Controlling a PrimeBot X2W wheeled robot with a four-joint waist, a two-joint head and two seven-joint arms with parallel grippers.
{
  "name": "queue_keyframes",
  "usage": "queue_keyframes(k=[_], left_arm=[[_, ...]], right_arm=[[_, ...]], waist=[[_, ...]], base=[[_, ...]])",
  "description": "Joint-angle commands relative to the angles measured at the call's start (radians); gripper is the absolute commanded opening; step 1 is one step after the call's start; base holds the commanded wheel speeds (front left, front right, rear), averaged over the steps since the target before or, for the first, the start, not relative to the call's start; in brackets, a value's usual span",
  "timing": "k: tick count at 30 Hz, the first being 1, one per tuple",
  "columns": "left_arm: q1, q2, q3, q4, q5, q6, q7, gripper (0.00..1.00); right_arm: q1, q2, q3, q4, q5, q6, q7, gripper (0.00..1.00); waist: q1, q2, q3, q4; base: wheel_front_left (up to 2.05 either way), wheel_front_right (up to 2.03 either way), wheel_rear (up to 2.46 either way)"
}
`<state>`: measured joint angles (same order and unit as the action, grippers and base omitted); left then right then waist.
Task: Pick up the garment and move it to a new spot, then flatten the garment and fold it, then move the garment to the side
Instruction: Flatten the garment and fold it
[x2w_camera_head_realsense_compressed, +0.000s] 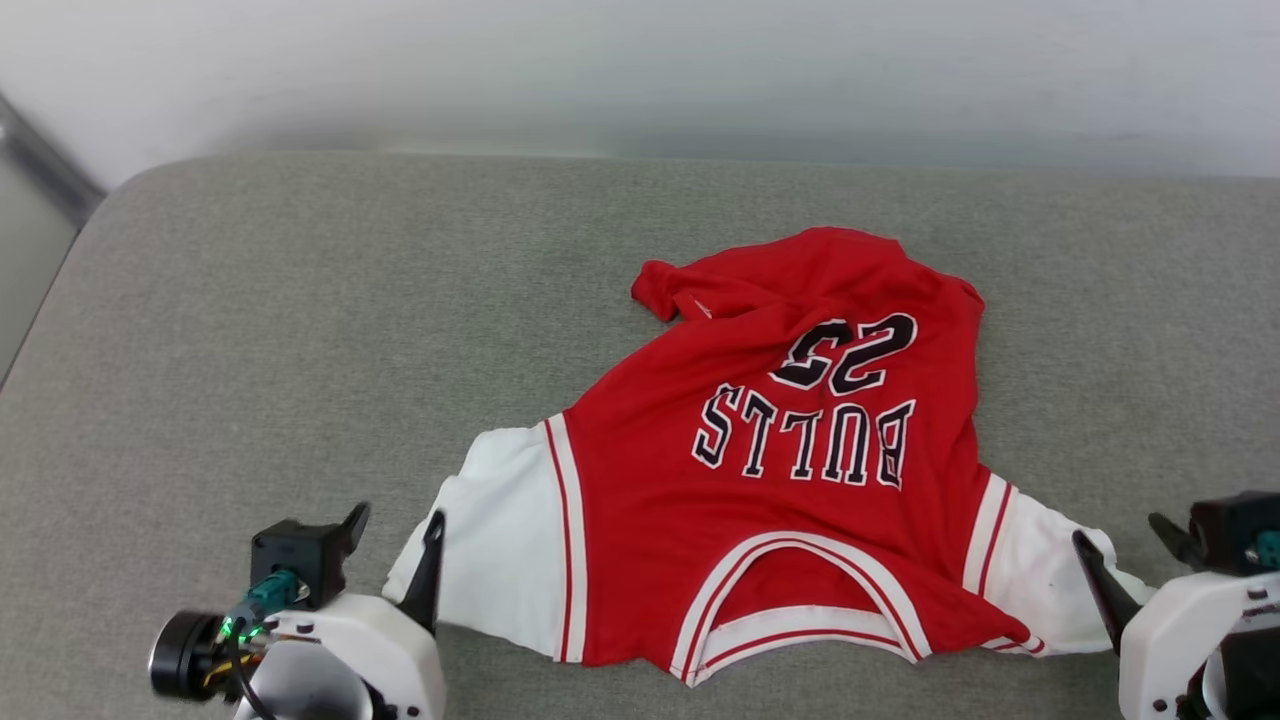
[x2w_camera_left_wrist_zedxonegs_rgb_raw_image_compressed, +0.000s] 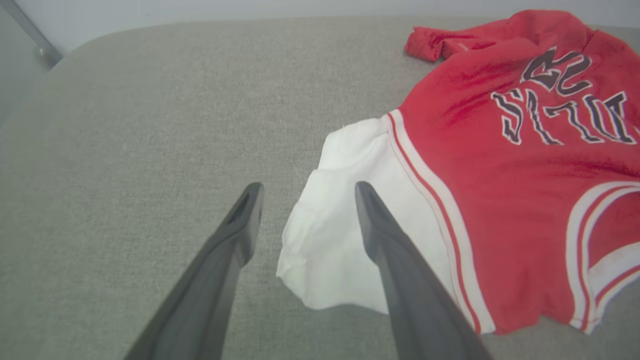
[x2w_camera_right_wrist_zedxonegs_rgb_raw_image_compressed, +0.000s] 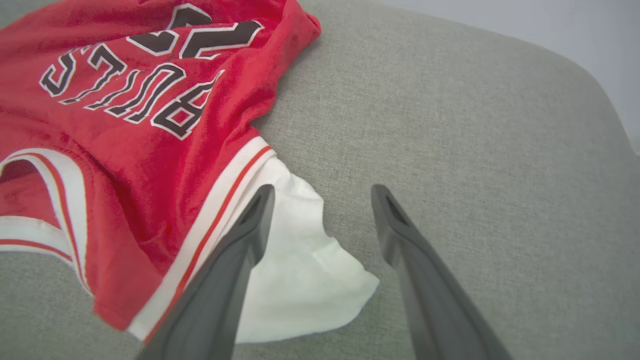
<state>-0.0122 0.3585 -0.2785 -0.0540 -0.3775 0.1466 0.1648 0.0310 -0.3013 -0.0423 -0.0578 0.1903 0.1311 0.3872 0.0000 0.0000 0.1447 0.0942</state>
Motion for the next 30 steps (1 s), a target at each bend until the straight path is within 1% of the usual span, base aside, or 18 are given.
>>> queue_keyframes(k=[1, 5, 9, 11, 15, 18, 22, 23, 24, 25, 30], left_arm=[[-0.017, -0.005, -0.004, -0.005, 0.011, -0.008, -0.016, 1.0], [-0.044, -0.013, -0.022, 0.0, 0.025, -0.025, -0.079, 1.0], [-0.064, -0.025, -0.039, 0.016, 0.031, -0.038, -0.102, 1.0], [-0.07, -0.029, -0.051, 0.024, 0.033, -0.043, -0.108, 1.0], [-0.089, -0.038, -0.065, 0.037, 0.039, -0.052, -0.121, 1.0], [-0.101, -0.042, -0.072, 0.044, 0.04, -0.056, -0.135, 1.0], [-0.111, -0.046, -0.082, 0.057, 0.042, -0.063, -0.152, 1.0], [-0.115, -0.047, -0.083, 0.06, 0.041, -0.064, -0.154, 1.0], [-0.119, -0.048, -0.085, 0.064, 0.041, -0.065, -0.159, 1.0], [-0.121, -0.049, -0.086, 0.067, 0.042, -0.063, -0.162, 1.0], [-0.13, -0.052, -0.088, 0.081, 0.044, -0.062, -0.179, 1.0]], right_arm=[[-0.018, -0.015, 0.009, 0.001, 0.009, -0.001, 0.021, 1.0], [-0.071, -0.065, 0.042, 0.007, 0.075, -0.001, 0.207, 1.0], [-0.133, -0.105, 0.069, 0.032, 0.094, -0.001, 0.362, 1.0], [-0.166, -0.137, 0.091, 0.052, 0.099, -0.001, 0.423, 1.0], [-0.209, -0.17, 0.148, 0.103, 0.109, -0.001, 0.469, 1.0], [-0.235, -0.198, 0.191, 0.15, 0.109, -0.001, 0.46, 1.0], [-0.245, -0.21, 0.249, 0.23, 0.129, -0.001, 0.447, 1.0], [-0.245, -0.212, 0.26, 0.249, 0.131, -0.001, 0.44, 0.48], [-0.25, -0.216, 0.266, 0.265, 0.132, -0.001, 0.431, 0.04], [-0.261, -0.22, 0.268, 0.279, 0.129, -0.001, 0.413, 0.0], [-0.339, -0.24, 0.215, 0.352, 0.079, -0.001, 0.305, 0.0]], waist=[[0.0, 0.0, -0.001, 0.009], [0.0, 0.0, 0.004, 0.027], [0.0, 0.0, 0.013, 0.05], [0.0, 0.0, 0.023, 0.065], [0.0, 0.0, 0.042, 0.099], [0.0, 0.0, 0.055, 0.122], [0.0, 0.0, 0.069, 0.144], [0.0, 0.0, 0.072, 0.148], [0.0, 0.0, 0.075, 0.153], [0.0, 0.0, 0.077, 0.156], [0.0, 0.0, 0.077, 0.164]], base=[[0.0, 0.0, 0.0], [0.0, 0.0, 0.0], [0.0, 0.0, 0.0], [0.0, 0.0, 0.0], [0.0, 0.0, 0.0], [0.0, 0.0, 0.0], [0.0, 0.0, 0.0], [0.0, 0.0, 0.0], [0.0, 0.0, 0.0], [0.0, 0.0, 0.0], [0.0, 0.0, 0.0]])
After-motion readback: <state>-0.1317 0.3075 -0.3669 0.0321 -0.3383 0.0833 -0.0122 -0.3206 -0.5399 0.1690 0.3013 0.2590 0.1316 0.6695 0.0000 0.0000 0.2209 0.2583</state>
